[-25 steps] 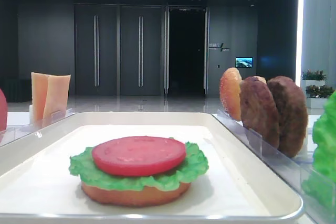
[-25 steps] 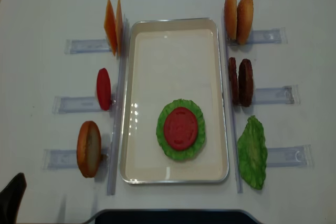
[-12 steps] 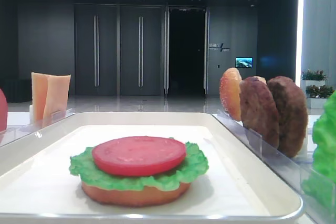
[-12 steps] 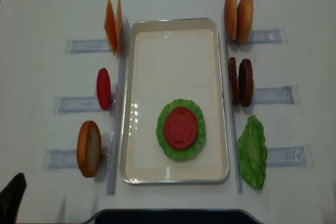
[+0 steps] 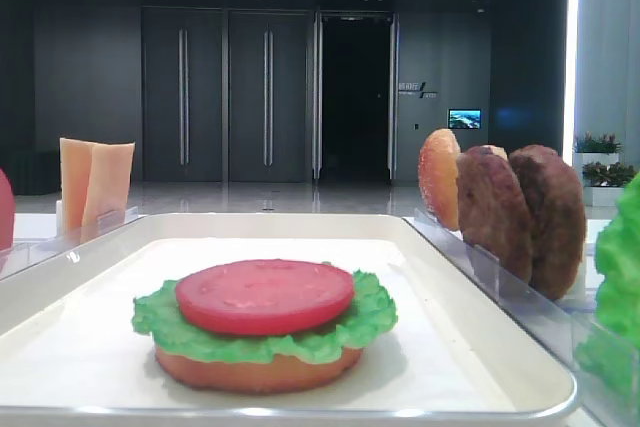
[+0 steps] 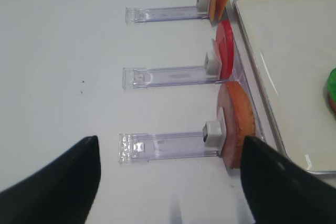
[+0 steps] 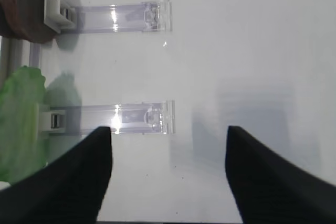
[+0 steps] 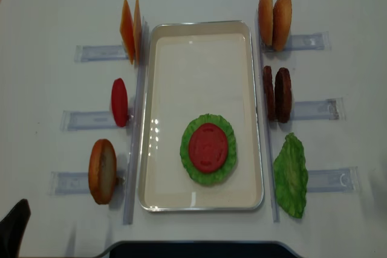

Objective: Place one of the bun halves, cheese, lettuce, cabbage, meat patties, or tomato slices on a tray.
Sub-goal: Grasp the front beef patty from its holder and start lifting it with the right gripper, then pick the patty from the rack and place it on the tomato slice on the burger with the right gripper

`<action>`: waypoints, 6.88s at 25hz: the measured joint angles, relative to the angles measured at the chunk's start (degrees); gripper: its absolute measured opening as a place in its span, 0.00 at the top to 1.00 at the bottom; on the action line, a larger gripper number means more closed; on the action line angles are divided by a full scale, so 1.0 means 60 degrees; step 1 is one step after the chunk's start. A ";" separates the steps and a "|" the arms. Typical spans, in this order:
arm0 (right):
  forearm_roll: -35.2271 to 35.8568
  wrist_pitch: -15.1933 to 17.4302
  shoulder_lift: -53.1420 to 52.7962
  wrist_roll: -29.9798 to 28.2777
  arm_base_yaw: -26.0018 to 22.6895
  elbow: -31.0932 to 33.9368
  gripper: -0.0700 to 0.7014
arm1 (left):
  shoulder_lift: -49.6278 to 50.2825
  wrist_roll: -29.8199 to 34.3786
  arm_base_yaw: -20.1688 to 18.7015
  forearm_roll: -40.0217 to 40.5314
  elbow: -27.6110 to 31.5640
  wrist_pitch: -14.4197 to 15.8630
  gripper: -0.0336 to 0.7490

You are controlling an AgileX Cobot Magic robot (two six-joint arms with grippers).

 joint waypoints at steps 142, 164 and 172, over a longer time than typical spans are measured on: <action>-0.0673 -0.0388 1.1164 0.5354 0.5607 -0.6503 0.42 | 0.0000 0.0000 0.0000 0.0000 0.0000 0.0000 0.14; -0.1564 0.0303 1.1072 0.5521 0.5607 -0.6563 0.75 | 0.0000 0.0000 0.0000 0.0000 0.0000 0.0000 0.14; -0.1410 0.0854 1.0720 0.5531 0.5607 -0.7186 0.75 | 0.0000 0.0000 0.0000 0.0000 0.0000 0.0000 0.14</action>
